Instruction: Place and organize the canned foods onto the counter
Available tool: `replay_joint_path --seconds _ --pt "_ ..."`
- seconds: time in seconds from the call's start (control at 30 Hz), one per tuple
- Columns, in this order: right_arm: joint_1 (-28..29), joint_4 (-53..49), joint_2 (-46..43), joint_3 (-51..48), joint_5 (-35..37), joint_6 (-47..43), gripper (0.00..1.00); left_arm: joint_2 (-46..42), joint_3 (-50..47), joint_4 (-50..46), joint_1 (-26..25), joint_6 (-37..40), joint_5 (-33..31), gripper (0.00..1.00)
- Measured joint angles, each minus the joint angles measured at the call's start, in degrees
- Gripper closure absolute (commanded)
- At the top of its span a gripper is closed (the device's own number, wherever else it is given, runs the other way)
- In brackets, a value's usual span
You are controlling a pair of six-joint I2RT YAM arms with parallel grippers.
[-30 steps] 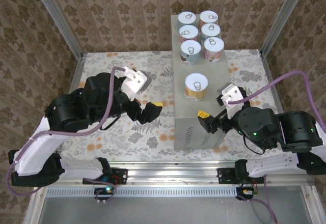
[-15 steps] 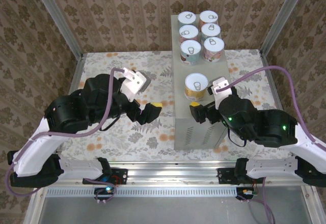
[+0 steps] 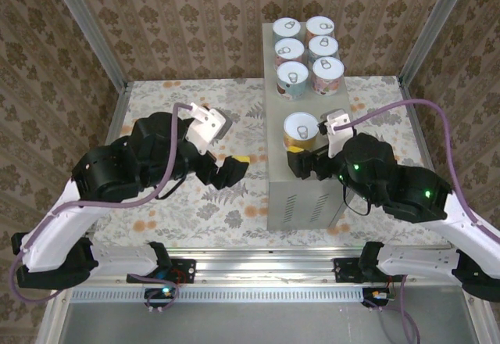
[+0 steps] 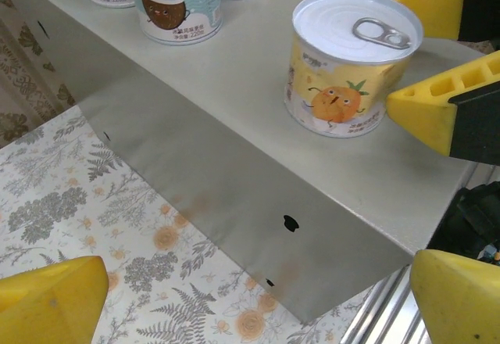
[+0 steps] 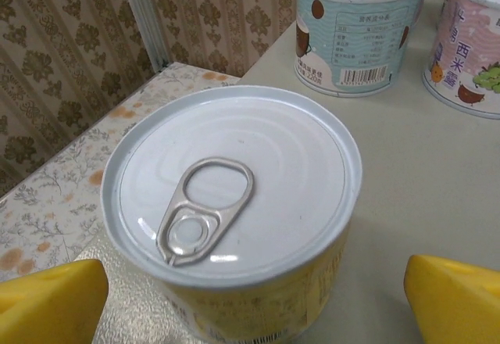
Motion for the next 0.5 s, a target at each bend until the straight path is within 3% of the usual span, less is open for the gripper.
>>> replay_joint_path --seconds 0.2,0.5 --pt "-2.6 2.99 1.42 -1.46 -2.71 -1.27 0.05 0.02 -0.92 0.74 1.75 0.0 1.46 0.0" --pt "-6.16 6.95 2.19 -3.58 -5.11 -3.19 0.18 0.04 -1.86 1.75 3.1 0.0 3.65 0.0"
